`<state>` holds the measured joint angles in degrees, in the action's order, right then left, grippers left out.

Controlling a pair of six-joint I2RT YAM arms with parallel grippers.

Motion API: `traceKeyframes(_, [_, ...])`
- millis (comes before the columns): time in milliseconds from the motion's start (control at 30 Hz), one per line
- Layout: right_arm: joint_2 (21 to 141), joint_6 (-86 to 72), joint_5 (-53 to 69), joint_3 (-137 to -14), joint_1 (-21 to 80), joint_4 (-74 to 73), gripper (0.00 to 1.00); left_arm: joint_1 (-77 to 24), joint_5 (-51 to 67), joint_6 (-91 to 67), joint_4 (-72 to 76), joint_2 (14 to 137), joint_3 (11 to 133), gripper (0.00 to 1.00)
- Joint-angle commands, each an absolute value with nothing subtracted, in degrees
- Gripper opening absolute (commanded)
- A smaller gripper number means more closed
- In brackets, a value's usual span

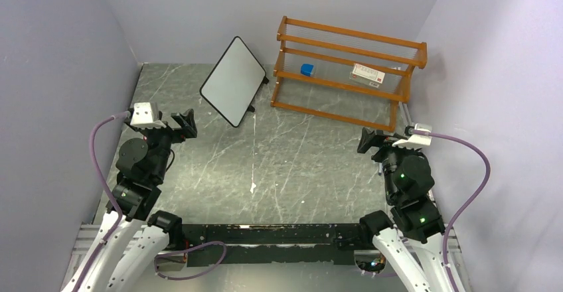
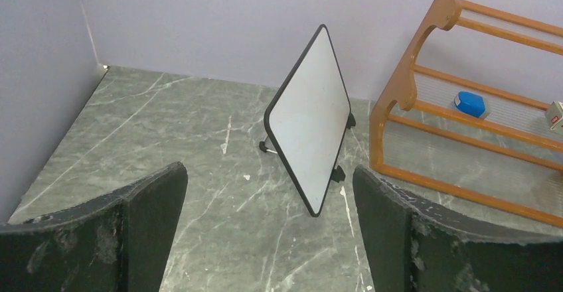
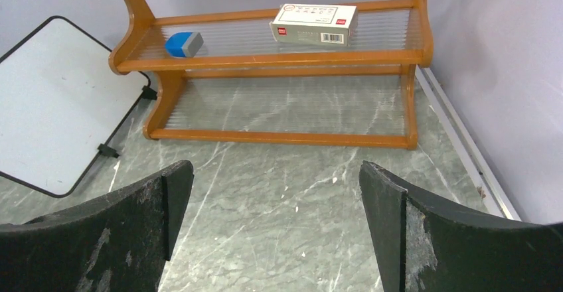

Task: Write a sentence on the whiteboard
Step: Pick up the whiteboard from the whiteboard stand.

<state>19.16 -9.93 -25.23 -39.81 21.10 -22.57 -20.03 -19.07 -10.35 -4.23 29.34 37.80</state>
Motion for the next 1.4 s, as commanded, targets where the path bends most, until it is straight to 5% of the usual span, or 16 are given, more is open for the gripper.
traceKeyframes(0, [18.8, -8.8, -25.2, -39.5, 21.2, -20.9, 1.0, -20.0, -18.3, -10.6, -3.3, 29.1, 37.7, 0.98])
traceKeyframes(733, [19.0, -8.8, -23.8, -38.4, 21.2, -20.8, 1.0, -18.6, -15.2, -14.0, -1.5, 37.7, 37.7, 0.98])
traceKeyframes(1367, [15.0, -7.5, -20.1, -36.7, 21.2, -19.1, 1.0, -5.9, 10.1, -24.7, 21.2, 74.0, 42.9, 0.87])
